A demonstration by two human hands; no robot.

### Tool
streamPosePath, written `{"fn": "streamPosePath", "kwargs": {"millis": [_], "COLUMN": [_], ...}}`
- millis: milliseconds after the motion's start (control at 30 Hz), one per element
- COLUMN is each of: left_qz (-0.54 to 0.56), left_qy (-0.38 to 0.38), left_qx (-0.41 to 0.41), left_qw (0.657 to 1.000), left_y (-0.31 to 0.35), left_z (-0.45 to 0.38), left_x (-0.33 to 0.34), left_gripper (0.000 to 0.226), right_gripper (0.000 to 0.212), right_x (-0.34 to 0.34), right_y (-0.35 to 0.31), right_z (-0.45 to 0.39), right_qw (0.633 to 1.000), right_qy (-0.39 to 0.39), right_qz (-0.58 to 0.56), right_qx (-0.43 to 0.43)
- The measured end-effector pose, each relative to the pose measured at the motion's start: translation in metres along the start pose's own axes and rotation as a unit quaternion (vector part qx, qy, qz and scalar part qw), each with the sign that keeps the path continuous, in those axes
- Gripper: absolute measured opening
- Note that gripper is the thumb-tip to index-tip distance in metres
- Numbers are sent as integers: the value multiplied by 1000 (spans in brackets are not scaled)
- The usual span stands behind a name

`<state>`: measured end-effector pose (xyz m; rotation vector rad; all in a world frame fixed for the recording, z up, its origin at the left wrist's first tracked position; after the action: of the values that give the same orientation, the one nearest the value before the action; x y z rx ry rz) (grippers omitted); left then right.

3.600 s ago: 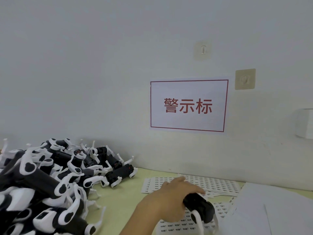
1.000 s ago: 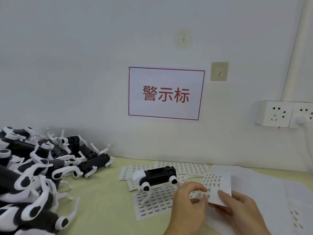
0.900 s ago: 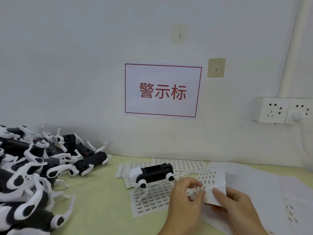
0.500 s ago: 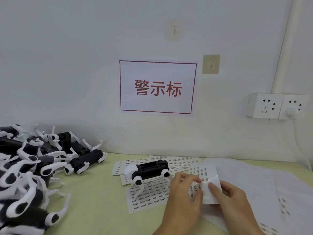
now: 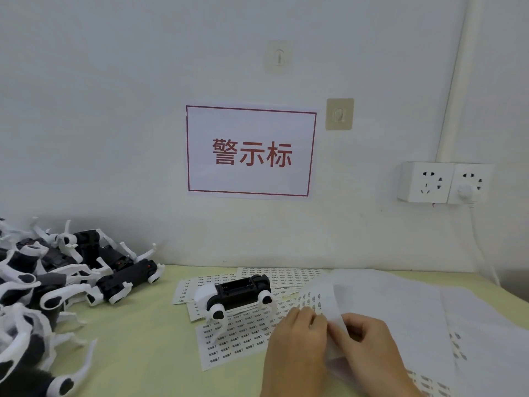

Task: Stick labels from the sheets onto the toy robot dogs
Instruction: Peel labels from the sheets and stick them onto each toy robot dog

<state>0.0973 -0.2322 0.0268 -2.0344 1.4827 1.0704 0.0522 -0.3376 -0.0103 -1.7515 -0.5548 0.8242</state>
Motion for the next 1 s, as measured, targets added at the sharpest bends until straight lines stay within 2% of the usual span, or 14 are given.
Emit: {"fn": "streamPosePath", "kwargs": {"millis": [67, 100, 167, 233, 300, 367, 767, 1000], "left_qz": [17, 30, 80, 161, 239, 268, 258, 288], "left_qy": [-26, -26, -14, 8, 29, 49, 70, 38], "left_qx": [-19, -30, -42, -57, -101, -122, -102, -151], "left_qw": [999, 999, 996, 985, 965, 954, 958, 945], "left_y": [-1, -4, -12, -21, -34, -40, -34, -40], "left_z": [-2, -2, 0, 4, 4, 3, 5, 4], "left_x": [7, 8, 10, 8, 6, 5, 0, 8], "left_gripper": [39, 41, 31, 10, 10, 9, 10, 7], "right_gripper": [25, 25, 26, 29, 32, 32, 30, 32], "right_x": [1, 1, 1, 2, 3, 4, 6, 8], "right_y": [-1, -1, -2, -4, -7, -9, -15, -16], "right_z": [1, 1, 2, 2, 3, 4, 6, 7], "right_qw": [1000, 1000, 1000, 999, 999, 999, 998, 998], "right_qy": [-11, -15, -22, -31, -36, -34, -34, -40], "right_qz": [0, -1, -5, -6, 3, 3, 28, 35], "right_qx": [0, -1, -1, -5, -14, -21, -40, -34]}}
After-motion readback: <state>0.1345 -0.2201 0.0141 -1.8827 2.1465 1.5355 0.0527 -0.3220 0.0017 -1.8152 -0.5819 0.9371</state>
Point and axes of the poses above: each hand's wrist, its own z-axis away from the middle knuckle, its own x-axis out of the palm, y = z × x, the point moved 9 cm from there along -z, towards the middle knuckle, and after that the axes turned 5 degrees about -y, right-handed, at the moved point
